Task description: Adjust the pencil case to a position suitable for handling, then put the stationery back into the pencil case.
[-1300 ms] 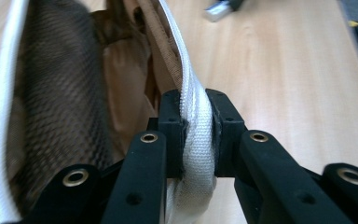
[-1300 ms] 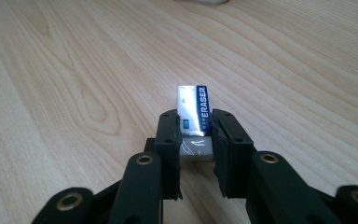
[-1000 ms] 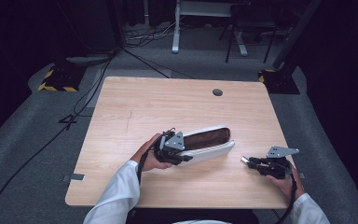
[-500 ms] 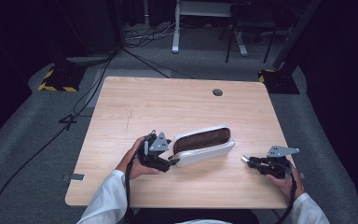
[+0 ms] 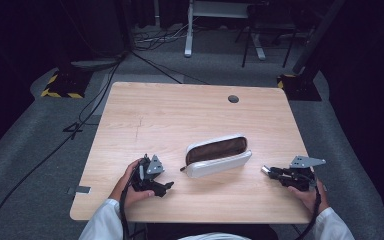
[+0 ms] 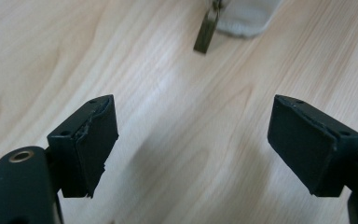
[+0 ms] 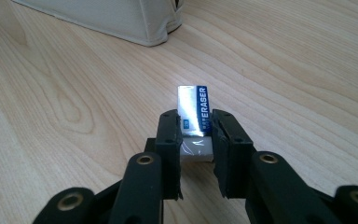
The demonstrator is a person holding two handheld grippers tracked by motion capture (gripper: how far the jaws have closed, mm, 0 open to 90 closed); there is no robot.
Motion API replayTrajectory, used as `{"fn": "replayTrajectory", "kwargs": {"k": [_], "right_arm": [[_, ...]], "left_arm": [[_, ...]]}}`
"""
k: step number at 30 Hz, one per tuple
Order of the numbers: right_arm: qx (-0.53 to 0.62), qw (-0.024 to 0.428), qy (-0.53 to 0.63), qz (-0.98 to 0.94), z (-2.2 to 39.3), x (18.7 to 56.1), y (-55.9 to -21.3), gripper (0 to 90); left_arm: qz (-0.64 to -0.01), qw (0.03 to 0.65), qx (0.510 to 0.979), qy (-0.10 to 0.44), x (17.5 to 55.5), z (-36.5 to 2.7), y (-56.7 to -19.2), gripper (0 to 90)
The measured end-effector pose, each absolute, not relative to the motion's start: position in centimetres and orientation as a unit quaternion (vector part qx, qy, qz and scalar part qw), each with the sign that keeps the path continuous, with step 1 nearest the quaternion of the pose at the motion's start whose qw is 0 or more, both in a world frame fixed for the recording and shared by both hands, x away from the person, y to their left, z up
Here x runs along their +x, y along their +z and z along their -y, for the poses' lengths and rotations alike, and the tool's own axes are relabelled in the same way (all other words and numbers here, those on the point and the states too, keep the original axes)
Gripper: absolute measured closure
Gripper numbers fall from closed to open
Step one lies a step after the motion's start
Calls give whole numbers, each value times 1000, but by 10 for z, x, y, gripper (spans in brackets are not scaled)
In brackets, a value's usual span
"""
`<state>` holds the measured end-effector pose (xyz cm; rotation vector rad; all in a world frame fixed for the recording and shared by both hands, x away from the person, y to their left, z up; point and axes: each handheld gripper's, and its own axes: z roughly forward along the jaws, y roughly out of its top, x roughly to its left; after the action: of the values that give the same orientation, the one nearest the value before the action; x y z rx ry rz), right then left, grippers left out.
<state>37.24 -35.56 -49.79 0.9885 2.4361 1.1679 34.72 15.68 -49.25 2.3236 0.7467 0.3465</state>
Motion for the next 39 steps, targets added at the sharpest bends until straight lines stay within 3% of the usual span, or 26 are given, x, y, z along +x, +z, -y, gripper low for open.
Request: {"fn": "replayTrajectory", "kwargs": {"k": [7,39], "right_arm": [[342,132,414,-833,357,376,-492,734],[325,206,464,-798,370,387,-433,735]], "left_arm": [[-315,334,881,112,346,-165,-500,165],[-314,354,873,116,345,-168,-505,146]]}}
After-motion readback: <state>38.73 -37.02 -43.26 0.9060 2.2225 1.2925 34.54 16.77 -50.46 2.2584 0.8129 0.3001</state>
